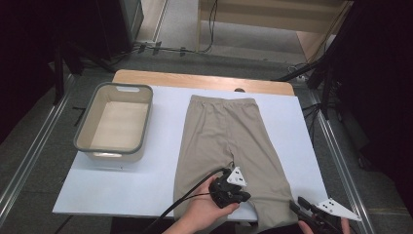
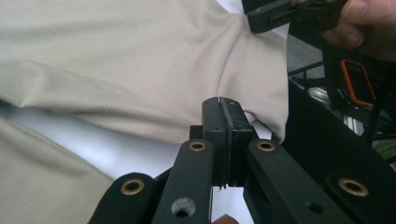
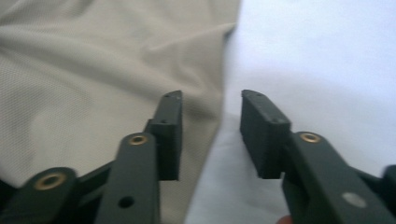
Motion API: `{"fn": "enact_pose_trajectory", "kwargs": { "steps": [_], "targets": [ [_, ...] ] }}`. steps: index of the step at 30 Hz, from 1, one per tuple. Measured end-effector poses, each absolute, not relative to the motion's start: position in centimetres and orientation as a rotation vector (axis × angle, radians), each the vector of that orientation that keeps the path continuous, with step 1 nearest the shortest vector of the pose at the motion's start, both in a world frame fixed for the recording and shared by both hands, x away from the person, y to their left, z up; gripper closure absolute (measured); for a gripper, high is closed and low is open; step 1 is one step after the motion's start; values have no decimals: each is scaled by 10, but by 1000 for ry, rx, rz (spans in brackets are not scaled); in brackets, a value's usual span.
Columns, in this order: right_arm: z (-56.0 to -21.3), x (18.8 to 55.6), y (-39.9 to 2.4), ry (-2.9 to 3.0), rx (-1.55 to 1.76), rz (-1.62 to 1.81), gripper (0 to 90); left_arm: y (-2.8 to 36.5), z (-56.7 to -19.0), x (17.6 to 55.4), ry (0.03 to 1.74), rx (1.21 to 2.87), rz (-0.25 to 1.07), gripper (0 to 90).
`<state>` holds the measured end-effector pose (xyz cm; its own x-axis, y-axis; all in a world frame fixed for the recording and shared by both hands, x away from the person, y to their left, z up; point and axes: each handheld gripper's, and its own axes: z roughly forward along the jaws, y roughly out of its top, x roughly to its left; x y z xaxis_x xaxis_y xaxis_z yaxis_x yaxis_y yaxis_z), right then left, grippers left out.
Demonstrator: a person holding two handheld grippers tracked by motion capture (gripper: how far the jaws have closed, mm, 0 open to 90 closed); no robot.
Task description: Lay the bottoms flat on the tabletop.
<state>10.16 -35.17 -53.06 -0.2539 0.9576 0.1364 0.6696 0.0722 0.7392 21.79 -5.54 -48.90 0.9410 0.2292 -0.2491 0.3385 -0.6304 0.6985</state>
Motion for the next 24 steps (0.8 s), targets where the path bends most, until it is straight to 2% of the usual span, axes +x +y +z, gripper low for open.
{"fn": "enact_pose_trajectory", "kwargs": {
  "steps": [2,4,7,15,16,18,19,21,24],
  "targets": [
    [-531,101,-346,1991,1603,1022,724,-53,-489,217,390,2272,-182,900],
    [-529,101,-343,2026,1589,1010,863,-51,-490,215,387,2272,-187,900],
    [-525,100,-342,2055,1593,1056,880,-46,-488,216,388,2252,-219,900],
    [-505,90,-355,1939,1593,1136,882,-37,-481,216,395,2202,-242,900],
    [-507,92,-356,1932,1611,1120,882,-35,-481,217,405,2190,-240,876],
    [-512,95,-358,1914,1640,1044,875,-31,-481,218,440,2175,-184,669],
    [-515,96,-358,1912,1650,1008,849,-28,-480,219,448,2163,-187,657],
    [-519,97,-358,1900,1655,973,731,-19,-480,220,472,2142,-171,615],
    [-515,94,-353,1900,1622,1012,678,-3,-481,221,495,2130,-137,555]
  ]
}}
